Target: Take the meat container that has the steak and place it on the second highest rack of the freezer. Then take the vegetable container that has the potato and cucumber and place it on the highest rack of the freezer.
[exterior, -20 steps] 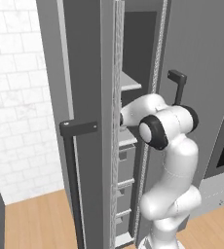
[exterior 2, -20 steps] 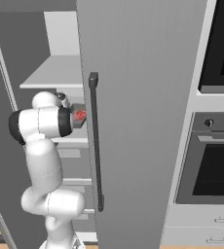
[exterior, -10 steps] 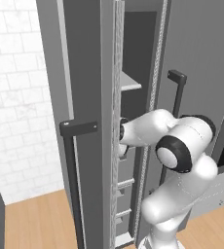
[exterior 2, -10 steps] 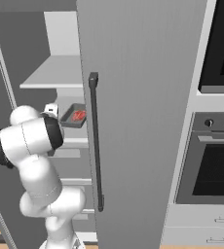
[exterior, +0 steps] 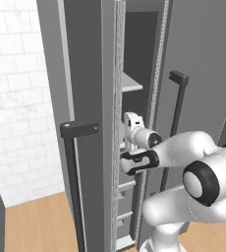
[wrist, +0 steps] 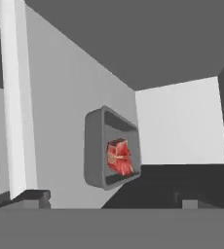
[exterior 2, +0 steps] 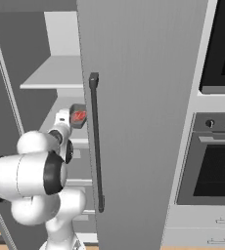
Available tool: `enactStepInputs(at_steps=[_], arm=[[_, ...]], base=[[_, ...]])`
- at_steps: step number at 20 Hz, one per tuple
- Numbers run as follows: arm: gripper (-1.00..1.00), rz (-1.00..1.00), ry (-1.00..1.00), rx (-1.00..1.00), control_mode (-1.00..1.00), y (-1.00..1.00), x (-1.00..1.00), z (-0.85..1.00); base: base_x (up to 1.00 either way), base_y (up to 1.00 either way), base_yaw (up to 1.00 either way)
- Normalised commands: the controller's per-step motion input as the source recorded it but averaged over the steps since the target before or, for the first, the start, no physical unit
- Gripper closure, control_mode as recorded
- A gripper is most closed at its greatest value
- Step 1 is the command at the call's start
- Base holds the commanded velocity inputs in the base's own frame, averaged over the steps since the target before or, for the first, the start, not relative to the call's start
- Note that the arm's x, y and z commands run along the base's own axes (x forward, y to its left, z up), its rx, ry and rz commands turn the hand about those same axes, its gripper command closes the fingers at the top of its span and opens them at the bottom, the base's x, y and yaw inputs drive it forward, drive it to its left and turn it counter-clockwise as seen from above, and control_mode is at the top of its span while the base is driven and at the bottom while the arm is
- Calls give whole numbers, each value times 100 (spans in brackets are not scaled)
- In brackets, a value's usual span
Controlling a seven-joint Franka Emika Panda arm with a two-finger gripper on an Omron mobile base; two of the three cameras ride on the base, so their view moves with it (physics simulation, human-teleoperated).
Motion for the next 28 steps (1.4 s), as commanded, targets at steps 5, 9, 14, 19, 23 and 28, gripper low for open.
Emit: enactStepInputs(at_steps=[5,9,14,19,23,28], arm=[[-100,0,-9,-28,-100,-96,-100,20],[-100,-1,-2,-44,-100,-73,-100,45],[-100,-10,0,-61,-100,-57,-100,13],[-100,-17,27,-71,-100,-34,-96,0],[-100,-17,45,-70,-100,-28,-94,-19],[-100,-13,34,-17,-100,-11,-76,-67]], base=[[0,0,0],[0,0,0],[0,0,0],[0,0,0],[0,0,0],[0,0,0]])
